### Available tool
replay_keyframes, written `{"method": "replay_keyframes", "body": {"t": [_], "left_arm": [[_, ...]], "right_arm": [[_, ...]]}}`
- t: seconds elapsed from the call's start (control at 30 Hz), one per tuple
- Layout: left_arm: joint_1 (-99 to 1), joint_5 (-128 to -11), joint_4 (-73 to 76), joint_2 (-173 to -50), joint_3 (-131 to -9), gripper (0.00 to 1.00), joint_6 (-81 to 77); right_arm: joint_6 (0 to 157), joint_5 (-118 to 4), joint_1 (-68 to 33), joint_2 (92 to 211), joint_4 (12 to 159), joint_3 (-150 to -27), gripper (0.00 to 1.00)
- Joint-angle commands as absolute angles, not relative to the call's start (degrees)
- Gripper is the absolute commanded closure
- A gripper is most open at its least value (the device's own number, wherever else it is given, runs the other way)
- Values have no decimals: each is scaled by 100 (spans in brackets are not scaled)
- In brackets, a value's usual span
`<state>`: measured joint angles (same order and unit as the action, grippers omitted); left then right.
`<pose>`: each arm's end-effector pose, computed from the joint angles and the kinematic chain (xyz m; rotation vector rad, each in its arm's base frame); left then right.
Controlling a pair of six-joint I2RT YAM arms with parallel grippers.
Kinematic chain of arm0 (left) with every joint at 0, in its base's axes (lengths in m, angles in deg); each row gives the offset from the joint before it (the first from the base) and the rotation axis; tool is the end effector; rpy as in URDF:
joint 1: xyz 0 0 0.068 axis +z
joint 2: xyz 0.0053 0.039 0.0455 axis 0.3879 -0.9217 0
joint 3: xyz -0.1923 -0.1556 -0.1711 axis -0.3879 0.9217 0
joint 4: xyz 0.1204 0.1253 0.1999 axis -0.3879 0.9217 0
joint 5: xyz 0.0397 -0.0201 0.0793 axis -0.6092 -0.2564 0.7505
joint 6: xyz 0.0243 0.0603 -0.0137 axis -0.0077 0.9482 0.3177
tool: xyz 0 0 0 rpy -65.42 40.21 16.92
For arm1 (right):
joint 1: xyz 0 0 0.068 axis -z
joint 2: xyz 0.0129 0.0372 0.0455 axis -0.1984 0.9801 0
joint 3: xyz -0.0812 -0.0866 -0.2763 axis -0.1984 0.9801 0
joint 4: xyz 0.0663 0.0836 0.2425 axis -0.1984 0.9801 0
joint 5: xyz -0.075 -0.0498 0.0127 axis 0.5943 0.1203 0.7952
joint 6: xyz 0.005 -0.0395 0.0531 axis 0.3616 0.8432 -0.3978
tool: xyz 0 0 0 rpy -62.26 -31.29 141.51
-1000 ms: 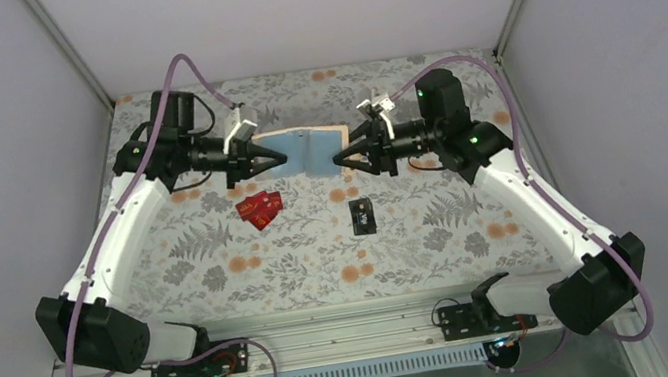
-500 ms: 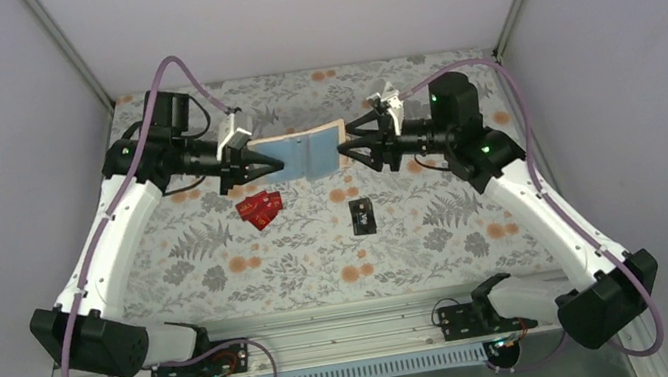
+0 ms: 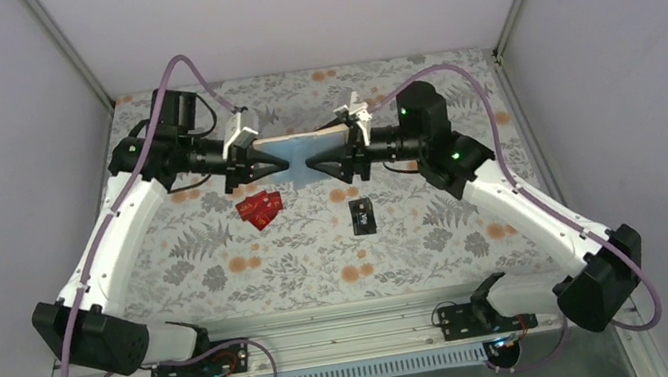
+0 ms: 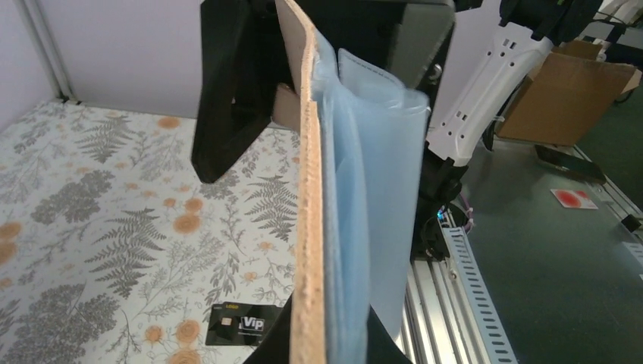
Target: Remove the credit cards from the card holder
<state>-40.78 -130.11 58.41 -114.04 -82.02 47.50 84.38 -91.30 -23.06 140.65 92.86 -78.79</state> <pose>0.2348 -0.1278 0.4148 1.3749 1.5074 -1.2045 0.2127 0.1892 0.4074 -1.0425 1.5395 1.0922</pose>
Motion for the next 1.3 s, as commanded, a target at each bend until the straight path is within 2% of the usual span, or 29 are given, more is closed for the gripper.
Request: {"method": "replay_keyframes", "body": {"t": [0.0,0.2,0.37,0.77,1.27], "left_arm": [[-4107,-13078,5493,-11413,-8313,98,4583],[-3906,-13104,5520,-11371,-8358,98,4617],[-3894,-13170,5663,-11336,-8388,98,4783],[-3898,-13201,5904,-11283,-8458,98,5053],[-3932,-13264,5853,-11349,-8439,98,5006]], "right_arm": [[8634,-9327,-2548,14215,9084,-8126,36],[8911,-9660,-2469,13751,9432,-7957,27],[8921,-9542,-1787,13295,9652,-7506,20],[8996,-9606,-1064,13042,9747,-7348,22],[8629,-9485,-1452,13612,9328,-7641,26]]}}
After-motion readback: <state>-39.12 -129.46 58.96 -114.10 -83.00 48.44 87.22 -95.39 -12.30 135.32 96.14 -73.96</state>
